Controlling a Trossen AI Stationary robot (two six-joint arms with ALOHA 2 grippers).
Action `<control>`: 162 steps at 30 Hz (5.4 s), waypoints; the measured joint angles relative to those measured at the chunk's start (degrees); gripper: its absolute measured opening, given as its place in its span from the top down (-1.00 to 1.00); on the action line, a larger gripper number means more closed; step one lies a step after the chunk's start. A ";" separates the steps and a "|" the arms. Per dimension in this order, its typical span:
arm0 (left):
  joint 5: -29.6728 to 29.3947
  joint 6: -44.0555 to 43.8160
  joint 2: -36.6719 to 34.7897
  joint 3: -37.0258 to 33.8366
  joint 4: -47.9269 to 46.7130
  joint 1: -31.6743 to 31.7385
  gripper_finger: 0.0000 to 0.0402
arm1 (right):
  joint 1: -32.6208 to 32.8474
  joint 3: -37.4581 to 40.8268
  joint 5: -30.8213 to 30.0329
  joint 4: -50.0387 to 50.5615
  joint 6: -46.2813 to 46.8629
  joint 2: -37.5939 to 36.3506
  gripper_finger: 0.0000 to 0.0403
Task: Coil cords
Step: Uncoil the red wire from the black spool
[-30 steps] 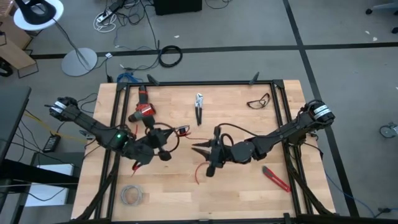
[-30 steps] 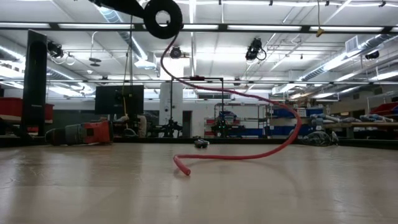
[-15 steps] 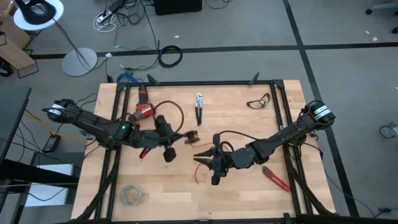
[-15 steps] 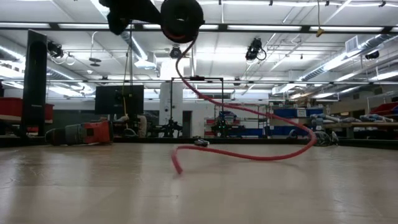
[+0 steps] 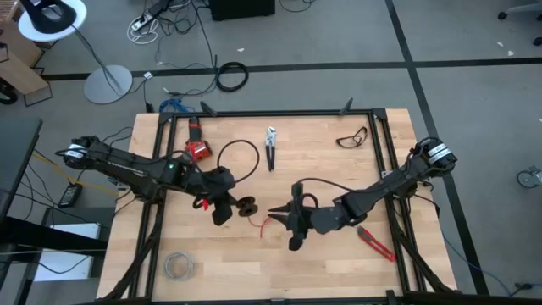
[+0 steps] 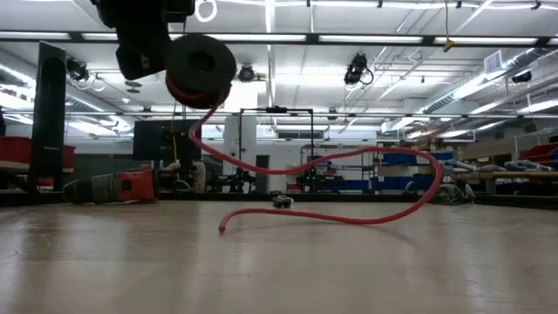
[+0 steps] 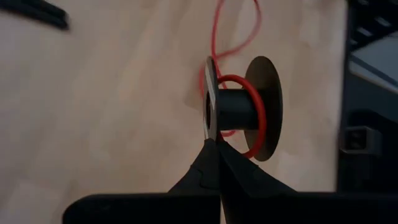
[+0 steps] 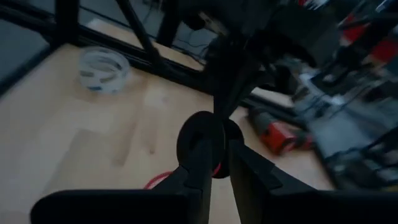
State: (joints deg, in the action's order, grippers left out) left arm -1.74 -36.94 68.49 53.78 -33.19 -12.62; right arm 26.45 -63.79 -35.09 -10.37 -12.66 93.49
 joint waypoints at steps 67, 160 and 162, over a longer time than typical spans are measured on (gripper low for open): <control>-76.51 12.74 14.07 0.00 16.26 -6.64 1.00 | -5.25 0.00 -2.12 10.55 4.79 -8.37 0.38; -36.52 35.46 11.55 -24.60 86.85 -6.97 0.84 | -8.12 0.02 -16.13 -23.32 -34.01 -17.79 1.00; -36.55 35.49 11.54 -26.34 89.64 -6.96 0.73 | -8.12 0.02 -16.08 -23.30 -34.03 -17.79 1.00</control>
State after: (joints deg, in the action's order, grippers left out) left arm -38.28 -1.45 80.03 27.44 56.45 -19.59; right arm 18.33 -63.77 -51.18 -33.67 -46.70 75.70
